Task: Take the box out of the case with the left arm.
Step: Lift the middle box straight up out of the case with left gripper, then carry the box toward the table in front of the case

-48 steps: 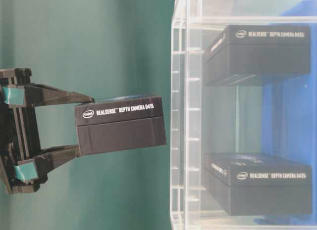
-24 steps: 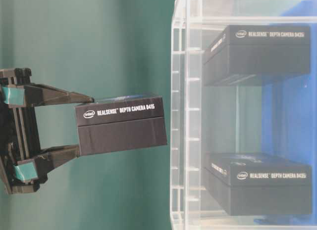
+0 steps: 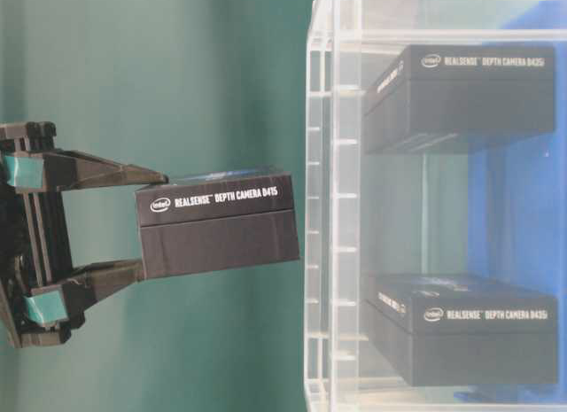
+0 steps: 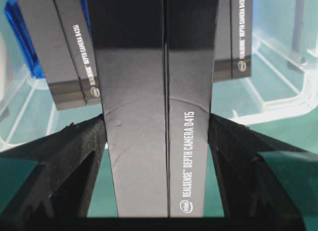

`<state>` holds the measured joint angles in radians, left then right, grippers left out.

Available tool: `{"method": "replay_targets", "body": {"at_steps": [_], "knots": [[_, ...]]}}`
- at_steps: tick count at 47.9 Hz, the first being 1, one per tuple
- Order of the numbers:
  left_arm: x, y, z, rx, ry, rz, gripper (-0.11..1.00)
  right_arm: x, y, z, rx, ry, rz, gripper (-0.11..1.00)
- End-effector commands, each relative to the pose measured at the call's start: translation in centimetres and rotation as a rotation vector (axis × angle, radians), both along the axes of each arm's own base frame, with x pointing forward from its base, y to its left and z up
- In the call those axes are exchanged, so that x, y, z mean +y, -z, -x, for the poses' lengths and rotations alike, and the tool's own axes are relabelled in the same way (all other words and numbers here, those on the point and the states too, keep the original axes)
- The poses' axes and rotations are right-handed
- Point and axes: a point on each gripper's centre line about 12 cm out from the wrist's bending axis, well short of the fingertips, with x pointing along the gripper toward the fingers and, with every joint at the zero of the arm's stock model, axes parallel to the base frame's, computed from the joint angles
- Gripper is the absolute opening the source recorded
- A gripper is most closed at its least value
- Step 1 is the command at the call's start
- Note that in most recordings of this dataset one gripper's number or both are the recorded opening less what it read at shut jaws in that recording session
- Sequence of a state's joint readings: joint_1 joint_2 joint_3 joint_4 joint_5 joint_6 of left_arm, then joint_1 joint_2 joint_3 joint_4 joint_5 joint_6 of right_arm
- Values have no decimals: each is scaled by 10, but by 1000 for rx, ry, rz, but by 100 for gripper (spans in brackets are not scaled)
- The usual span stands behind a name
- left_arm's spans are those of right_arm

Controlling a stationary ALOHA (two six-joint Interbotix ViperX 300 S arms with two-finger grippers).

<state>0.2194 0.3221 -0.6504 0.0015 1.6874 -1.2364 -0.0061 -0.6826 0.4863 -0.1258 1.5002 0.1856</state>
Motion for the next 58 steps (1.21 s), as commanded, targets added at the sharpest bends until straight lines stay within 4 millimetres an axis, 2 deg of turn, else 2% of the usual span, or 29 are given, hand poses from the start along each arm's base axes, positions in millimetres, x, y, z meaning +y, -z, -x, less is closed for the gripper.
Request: {"method": "replay_targets", "body": {"at_steps": [1, 16, 27, 41, 58], "knots": [[-4, -35, 15, -86, -1, -22, 61, -1, -4, 0, -15, 2, 3, 1], [-12, -37, 13, -90, 2, -18, 61, -1, -4, 0, -15, 2, 3, 1], [-37, -38, 15, -79, -9, -7, 61, -1, -3, 0, -14, 2, 3, 1], [-90, -35, 15, -68, -3, 26, 61, -1, -3, 0, -14, 2, 3, 1], [-167, -29, 20, -51, -26, 69, 61, 0, -4, 0, -12, 3, -2, 1]]}}
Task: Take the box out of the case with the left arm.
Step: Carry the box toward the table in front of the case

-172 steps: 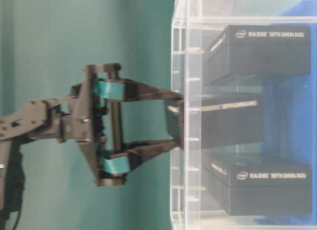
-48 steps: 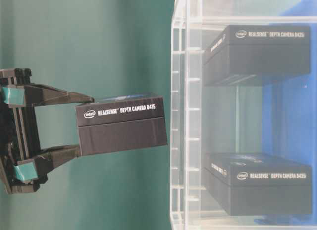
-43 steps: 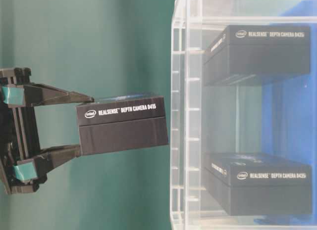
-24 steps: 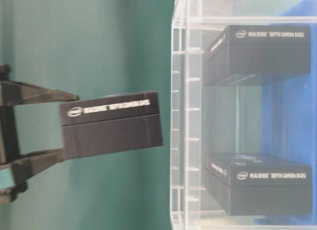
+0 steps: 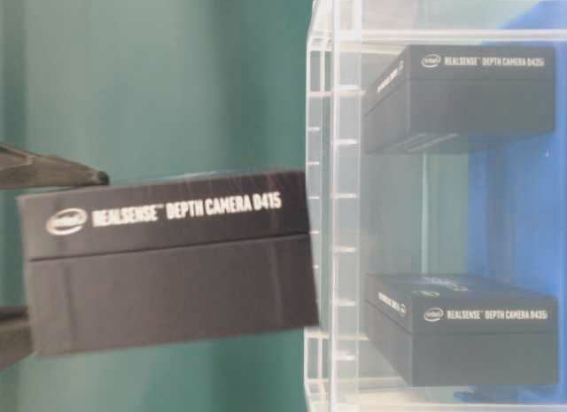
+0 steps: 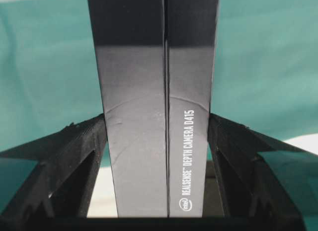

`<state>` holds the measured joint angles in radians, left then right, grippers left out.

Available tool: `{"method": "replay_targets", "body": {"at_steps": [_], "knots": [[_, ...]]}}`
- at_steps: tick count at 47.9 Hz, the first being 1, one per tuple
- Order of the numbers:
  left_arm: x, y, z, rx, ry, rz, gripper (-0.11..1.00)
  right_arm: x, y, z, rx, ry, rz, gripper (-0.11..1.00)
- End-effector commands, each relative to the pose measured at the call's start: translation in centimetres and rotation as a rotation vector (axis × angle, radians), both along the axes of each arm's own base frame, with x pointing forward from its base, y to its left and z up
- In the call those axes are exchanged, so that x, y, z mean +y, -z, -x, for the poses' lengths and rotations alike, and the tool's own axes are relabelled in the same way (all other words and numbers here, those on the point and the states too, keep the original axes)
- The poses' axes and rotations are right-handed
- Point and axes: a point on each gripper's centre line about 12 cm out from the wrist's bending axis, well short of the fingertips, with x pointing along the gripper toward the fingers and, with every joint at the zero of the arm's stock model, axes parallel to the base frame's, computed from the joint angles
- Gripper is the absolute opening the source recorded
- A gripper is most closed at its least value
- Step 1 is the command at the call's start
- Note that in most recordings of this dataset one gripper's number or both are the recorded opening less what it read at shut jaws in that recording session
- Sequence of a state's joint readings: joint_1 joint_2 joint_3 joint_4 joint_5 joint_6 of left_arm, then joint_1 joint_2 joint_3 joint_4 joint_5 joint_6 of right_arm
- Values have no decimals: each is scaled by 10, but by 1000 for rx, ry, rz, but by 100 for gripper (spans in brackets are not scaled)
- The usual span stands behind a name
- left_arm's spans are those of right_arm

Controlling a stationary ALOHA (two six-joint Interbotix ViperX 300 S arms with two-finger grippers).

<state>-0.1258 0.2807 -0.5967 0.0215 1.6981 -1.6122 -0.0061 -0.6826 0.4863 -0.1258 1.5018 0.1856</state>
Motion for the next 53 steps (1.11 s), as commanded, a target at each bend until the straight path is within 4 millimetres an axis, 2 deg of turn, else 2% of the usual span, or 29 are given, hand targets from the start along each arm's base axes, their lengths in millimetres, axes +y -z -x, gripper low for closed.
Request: {"method": "replay_targets", "body": {"at_steps": [1, 11, 17, 53], "knots": [[-17, -27, 16, -69, 0, 13, 61, 0, -4, 0, -14, 2, -3, 1], [-48, -19, 27, -39, 1, 13, 61, 0, -3, 0, -11, 2, 0, 1], [-58, -16, 32, -35, 5, 17, 61, 0, -3, 0, -9, 0, 0, 1], [-56, -8, 36, -57, -19, 17, 61, 1, -3, 0, -8, 3, -7, 1]]}}
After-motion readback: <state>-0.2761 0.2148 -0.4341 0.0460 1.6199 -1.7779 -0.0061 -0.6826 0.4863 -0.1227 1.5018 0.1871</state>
